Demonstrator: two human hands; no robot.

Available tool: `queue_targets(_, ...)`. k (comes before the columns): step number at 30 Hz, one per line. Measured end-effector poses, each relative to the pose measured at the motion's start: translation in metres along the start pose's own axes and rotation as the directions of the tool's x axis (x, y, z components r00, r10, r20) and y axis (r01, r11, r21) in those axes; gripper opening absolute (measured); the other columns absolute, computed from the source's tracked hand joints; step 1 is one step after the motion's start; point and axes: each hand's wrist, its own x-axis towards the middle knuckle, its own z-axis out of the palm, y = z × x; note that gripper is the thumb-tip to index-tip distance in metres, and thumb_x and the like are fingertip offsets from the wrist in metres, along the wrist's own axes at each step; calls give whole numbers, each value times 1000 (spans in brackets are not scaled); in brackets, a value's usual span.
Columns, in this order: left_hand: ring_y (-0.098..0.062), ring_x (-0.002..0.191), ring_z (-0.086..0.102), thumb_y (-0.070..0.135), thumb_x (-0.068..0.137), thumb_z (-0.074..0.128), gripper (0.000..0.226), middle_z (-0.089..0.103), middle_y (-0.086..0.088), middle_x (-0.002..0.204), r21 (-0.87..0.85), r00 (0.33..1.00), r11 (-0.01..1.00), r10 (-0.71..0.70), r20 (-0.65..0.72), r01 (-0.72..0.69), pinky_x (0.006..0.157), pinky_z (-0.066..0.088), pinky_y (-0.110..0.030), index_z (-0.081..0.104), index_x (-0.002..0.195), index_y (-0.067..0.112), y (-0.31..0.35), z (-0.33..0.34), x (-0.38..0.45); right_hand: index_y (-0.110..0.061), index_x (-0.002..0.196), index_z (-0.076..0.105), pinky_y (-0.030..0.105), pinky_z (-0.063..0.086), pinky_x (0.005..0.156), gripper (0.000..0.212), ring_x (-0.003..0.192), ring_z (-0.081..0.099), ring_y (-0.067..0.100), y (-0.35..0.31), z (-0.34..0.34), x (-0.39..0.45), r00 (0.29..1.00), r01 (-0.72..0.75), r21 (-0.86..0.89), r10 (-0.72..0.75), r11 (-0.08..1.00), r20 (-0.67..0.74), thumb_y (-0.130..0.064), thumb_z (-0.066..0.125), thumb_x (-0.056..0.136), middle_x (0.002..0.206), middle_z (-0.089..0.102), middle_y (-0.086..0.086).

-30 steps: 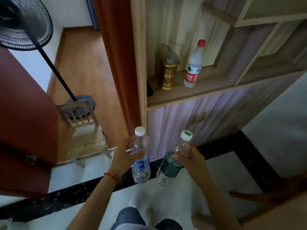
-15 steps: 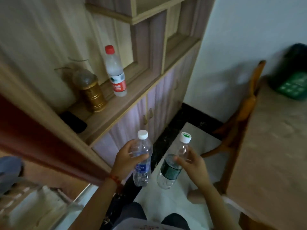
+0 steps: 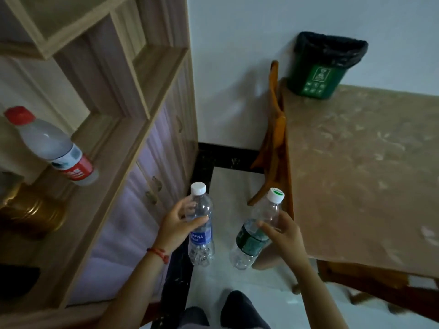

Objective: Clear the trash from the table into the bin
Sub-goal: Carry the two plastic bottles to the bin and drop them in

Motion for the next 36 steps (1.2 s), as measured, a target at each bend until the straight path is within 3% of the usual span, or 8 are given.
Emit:
queue_targets(5,-27,111,57,41,40,76,91,61,-15,119,-16,1000,1000,-1,24,1,91,50,-38,52,122,10,14,10,56,-24,100,60,24,52,76,26,89,67,12,-8,-7,49,1000,2,21,-2,1000,-20,-21,72,77,97,69,-4)
queue_targets(9,-22,105,59,40,37,75,83,61,-15,116,-20,1000,1000,19,8,-19,80,52,-24,54,114,16,35,24,111,-20,107,61,29,54,78,32,88,68,10,-21,-15,108,1000,25,30,-25,999,-10,-21,72,77,100,70,-2)
queue_targets(17,-23,109,59,44,42,75,77,62,-11,117,-7,998,998,59,2,-59,83,50,-33,54,113,24,91,49,207,-16,114,60,23,55,62,40,89,68,13,-62,-35,220,997,55,58,-57,997,44,-20,74,76,101,70,3)
queue_targets(21,-23,108,59,43,42,74,82,61,-12,117,-7,995,995,95,8,-95,82,49,-30,54,117,15,117,54,250,-26,113,59,45,58,57,51,91,68,21,-80,-38,262,997,34,86,-39,996,67,-42,74,67,103,69,3)
queue_targets(24,-22,106,60,42,43,75,85,62,-11,115,-11,991,993,122,46,-121,80,49,-26,53,120,12,136,54,287,-28,109,61,51,57,68,48,92,68,21,-94,-38,294,997,43,95,-48,995,55,-43,73,65,102,70,0)
queue_targets(27,-7,93,63,39,42,76,77,65,-1,103,-19,985,989,146,91,-145,69,51,-15,55,113,16,157,55,327,-20,108,62,33,56,78,34,91,68,10,-110,-36,330,996,94,77,-95,993,1,-20,74,76,99,71,-1)
queue_targets(30,-3,87,62,37,43,77,68,65,6,97,-29,976,984,176,129,-173,63,51,-10,57,106,22,179,54,371,-14,103,62,10,49,65,26,79,66,-4,-131,-32,364,991,126,118,-120,985,-62,-6,69,79,89,70,-7)
queue_targets(36,-8,93,63,45,43,74,59,67,7,99,-2,947,972,230,224,-235,64,53,-13,57,98,33,229,52,451,-24,98,63,17,52,69,24,87,68,7,-169,-28,429,972,195,122,-176,973,-156,-11,69,78,91,72,-5)
